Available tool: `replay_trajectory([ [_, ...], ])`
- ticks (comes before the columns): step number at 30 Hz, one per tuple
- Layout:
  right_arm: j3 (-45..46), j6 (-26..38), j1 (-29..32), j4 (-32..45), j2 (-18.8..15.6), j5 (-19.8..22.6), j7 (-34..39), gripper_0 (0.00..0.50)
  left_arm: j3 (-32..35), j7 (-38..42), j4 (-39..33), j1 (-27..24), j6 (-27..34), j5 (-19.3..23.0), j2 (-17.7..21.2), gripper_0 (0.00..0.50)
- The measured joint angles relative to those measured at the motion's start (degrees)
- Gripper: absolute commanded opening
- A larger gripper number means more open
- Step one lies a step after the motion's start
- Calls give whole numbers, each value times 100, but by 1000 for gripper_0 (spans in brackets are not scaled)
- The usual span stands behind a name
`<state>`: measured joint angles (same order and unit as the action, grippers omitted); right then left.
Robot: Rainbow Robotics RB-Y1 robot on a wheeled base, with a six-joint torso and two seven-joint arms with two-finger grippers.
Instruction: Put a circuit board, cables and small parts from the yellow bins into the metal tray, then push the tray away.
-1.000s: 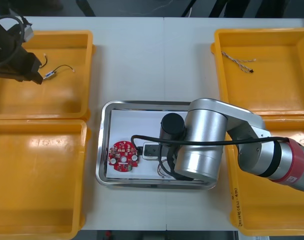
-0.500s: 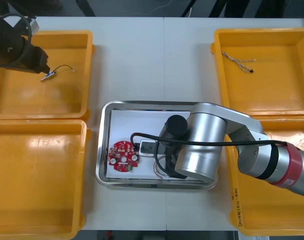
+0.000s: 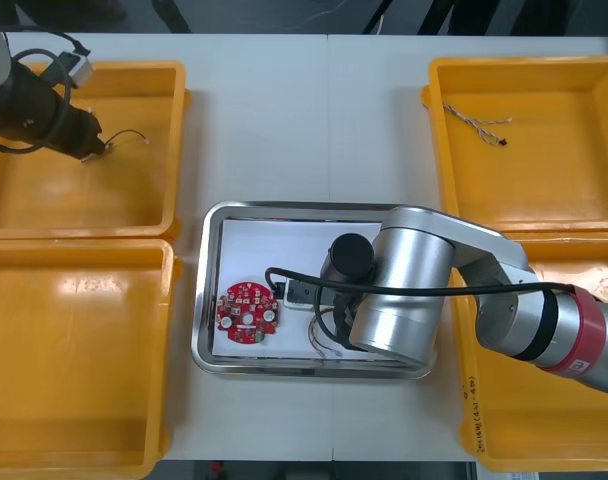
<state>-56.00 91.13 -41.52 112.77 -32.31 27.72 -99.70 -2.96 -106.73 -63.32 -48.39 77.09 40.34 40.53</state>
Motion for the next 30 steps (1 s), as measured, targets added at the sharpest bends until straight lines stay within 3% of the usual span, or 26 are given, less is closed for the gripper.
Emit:
replay_trajectory([
  [9, 251, 915, -1, 624, 94, -131, 6, 500, -42, -246, 826, -250, -631, -109, -252, 500],
  [17, 1089, 1790, -98, 778, 460, 104, 31, 500, -409, -695, 912, -297, -1010, -221, -288, 500],
  [30, 2120, 1851, -575, 786, 547, 156, 82, 500, -448, -696, 1315, -302, -1397, -295, -318, 500],
])
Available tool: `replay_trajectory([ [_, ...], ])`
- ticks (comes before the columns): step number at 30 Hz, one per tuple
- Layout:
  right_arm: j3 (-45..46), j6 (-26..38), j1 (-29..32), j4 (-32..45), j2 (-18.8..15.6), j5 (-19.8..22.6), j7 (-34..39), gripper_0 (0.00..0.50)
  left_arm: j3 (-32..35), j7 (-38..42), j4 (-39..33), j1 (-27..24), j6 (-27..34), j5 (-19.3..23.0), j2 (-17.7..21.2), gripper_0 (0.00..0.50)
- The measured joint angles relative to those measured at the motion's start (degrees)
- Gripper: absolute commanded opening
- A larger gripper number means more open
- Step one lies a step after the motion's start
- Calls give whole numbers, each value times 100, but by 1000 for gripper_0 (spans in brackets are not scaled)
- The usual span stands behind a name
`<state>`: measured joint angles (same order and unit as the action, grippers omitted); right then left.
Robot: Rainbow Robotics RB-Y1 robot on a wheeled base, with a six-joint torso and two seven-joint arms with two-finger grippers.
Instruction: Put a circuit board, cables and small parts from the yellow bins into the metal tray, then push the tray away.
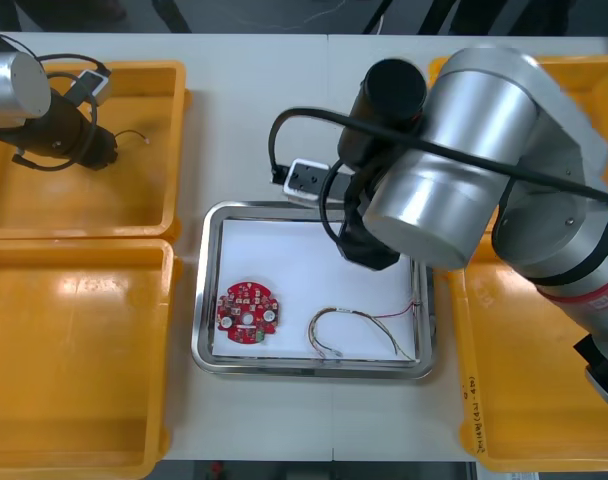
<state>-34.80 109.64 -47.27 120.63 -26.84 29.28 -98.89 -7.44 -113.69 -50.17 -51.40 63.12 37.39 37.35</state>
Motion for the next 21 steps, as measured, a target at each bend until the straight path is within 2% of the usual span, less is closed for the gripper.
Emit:
replay_trajectory([
  [8, 839, 12, -57, -16, 0, 4, 1, 500, 0, 0, 25, -31, -49, 5, -9, 500],
  [9, 943, 13, -81, -37, 0, 11, 1, 500, 0, 0, 28, -32, -50, 7, -9, 481],
  [10, 1060, 13, -110, -80, 0, 34, 1, 500, 0, 0, 31, -32, -51, 8, -9, 363],
  [11, 1169, 14, -144, -129, -1, 64, 1, 500, 0, 0, 36, -32, -51, 13, -10, 290],
  [12, 1275, 15, -177, -187, -1, 99, 1, 500, 0, 0, 43, -32, -52, 20, -11, 129],
  [13, 1373, 15, -207, -250, -3, 127, 1, 500, 0, 0, 48, -33, -52, 25, -12, 37],
  [14, 1474, 15, -236, -317, -6, 148, 1, 500, 0, 0, 53, -34, -52, 33, -14, 0],
  [21, 2137, 15, -370, -861, -97, 245, 1, 500, 0, -1, 129, -50, -61, 133, -17, 0],
])
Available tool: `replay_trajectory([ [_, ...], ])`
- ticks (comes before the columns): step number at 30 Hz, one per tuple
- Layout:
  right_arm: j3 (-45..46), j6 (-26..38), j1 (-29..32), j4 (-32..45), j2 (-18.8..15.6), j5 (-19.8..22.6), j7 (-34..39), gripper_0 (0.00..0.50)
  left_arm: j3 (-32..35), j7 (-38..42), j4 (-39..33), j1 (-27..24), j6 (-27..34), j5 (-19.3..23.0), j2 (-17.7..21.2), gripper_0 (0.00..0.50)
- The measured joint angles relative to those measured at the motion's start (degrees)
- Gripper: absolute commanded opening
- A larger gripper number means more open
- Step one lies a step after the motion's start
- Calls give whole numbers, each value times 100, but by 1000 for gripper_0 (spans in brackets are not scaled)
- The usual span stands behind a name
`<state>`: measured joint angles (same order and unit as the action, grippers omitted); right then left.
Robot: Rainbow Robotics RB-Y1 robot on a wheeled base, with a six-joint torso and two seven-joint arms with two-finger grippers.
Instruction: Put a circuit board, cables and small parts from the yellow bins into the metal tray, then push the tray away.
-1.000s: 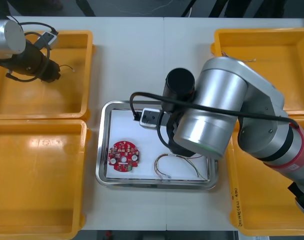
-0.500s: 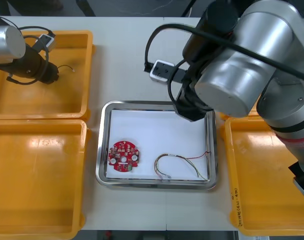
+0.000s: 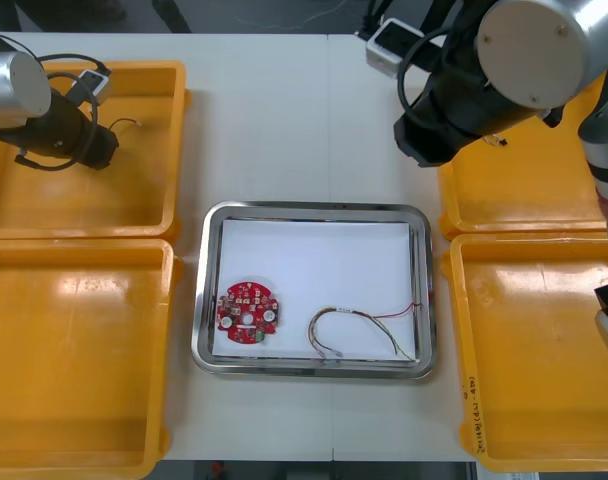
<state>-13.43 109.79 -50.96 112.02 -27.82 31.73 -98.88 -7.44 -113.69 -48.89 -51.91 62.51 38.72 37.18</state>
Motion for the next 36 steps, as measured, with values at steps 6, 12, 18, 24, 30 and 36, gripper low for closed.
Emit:
replay_trajectory([
  [6, 464, 0, -88, -465, -190, 25, 0, 500, 0, 0, 28, -10, 0, 120, 0, 0],
  [12, 644, 0, -257, -1074, -321, -139, 0, 500, 1, 0, 32, -28, 124, 250, 1, 0],
  [18, 672, 0, -574, -1905, -339, -572, 0, 500, 11, 0, -120, -59, 688, 292, 8, 0],
  [24, 933, 0, -688, -2428, -340, -941, -1, 500, 182, 0, -468, -59, 1303, 287, 14, 0],
  [30, 1240, 0, -689, -2825, -343, -1120, -1, 500, 451, 0, -928, -57, 1890, 197, 27, 0],
  [36, 1382, -23, -691, -3230, -345, -1126, -1, 500, 541, 24, -1985, 91, 2597, -79, 55, 0],
])
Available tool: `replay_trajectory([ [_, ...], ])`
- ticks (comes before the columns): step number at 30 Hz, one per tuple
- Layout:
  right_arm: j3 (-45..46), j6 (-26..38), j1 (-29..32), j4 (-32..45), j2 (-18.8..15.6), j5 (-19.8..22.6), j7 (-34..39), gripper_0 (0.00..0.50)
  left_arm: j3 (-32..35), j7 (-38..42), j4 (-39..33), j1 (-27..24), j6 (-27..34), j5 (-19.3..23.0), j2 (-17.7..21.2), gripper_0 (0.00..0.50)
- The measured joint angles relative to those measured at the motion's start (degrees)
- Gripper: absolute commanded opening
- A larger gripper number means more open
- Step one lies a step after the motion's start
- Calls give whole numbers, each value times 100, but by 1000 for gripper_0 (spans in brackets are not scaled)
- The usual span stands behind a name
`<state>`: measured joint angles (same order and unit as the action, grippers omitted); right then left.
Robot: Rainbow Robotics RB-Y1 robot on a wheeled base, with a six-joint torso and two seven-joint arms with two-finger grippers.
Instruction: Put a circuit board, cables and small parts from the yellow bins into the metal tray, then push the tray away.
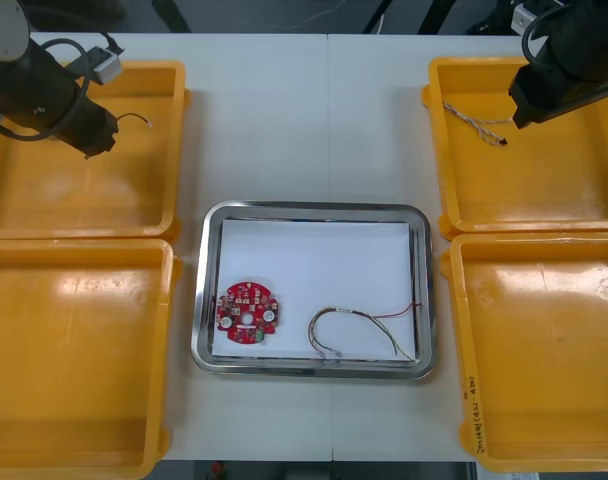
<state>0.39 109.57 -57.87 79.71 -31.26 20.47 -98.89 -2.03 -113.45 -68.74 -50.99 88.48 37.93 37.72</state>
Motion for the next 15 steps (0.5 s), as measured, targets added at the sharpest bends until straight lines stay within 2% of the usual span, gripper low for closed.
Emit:
replay_trajectory([
  [6, 1, -522, -22, -385, 1, 0, 0, 500, 0, 507, -1337, 339, 725, -122, 13, 0],
  [15, 166, -1230, -373, -1412, 57, -41, 0, 500, 0, 3348, -3061, 872, 1676, -101, 29, 0],
])
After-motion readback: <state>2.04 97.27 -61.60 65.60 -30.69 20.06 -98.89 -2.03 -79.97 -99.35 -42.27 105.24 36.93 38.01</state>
